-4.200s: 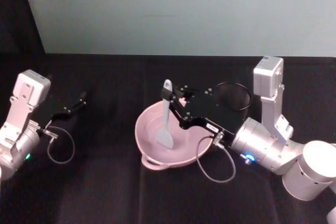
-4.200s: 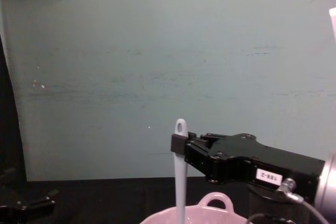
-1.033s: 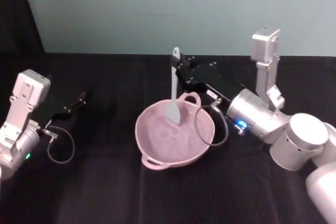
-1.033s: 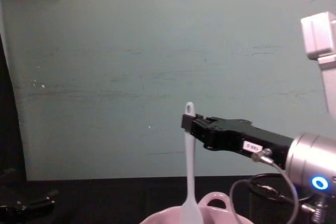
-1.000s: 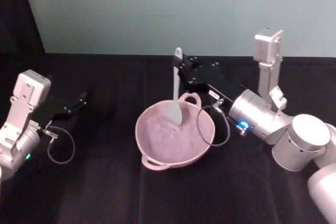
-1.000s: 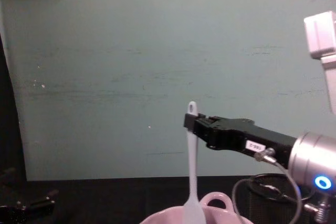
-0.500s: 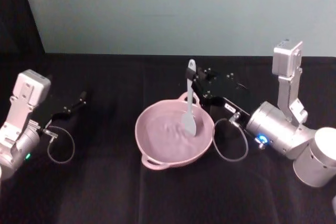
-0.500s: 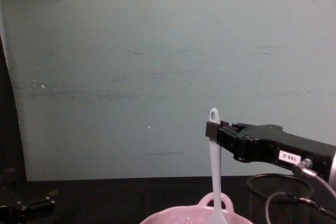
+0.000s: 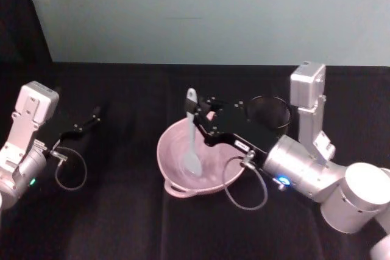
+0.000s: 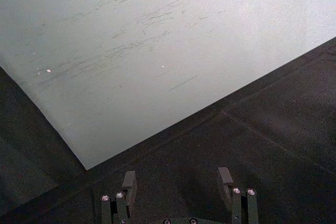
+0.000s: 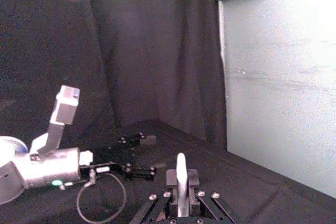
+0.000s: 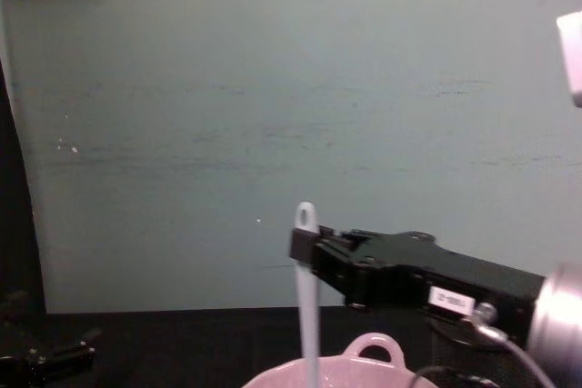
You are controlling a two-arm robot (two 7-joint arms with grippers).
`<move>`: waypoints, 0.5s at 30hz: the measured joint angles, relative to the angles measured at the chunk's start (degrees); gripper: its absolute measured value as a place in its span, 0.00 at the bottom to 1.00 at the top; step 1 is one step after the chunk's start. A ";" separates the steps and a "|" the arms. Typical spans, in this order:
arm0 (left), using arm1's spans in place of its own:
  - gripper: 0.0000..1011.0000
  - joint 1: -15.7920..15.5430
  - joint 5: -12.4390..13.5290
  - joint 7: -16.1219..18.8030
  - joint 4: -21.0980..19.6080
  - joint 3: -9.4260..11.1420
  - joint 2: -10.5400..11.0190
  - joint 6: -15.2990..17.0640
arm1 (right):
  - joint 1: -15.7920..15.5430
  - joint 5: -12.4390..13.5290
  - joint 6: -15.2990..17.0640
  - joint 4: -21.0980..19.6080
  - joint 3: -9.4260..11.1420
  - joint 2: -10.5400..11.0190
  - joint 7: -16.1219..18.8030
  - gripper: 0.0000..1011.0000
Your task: Use the one hand to pick up the spoon and stir the clear water in the bowl.
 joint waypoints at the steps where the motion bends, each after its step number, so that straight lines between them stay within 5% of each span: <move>1: 1.00 0.00 0.00 0.00 0.00 0.00 0.00 0.00 | 0.19 -0.13 0.00 0.07 -0.22 -0.21 0.00 0.12; 15: 1.00 0.00 0.00 0.00 0.00 0.00 0.00 0.00 | 7.28 -1.20 -0.25 9.40 -1.62 -5.00 -0.38 0.12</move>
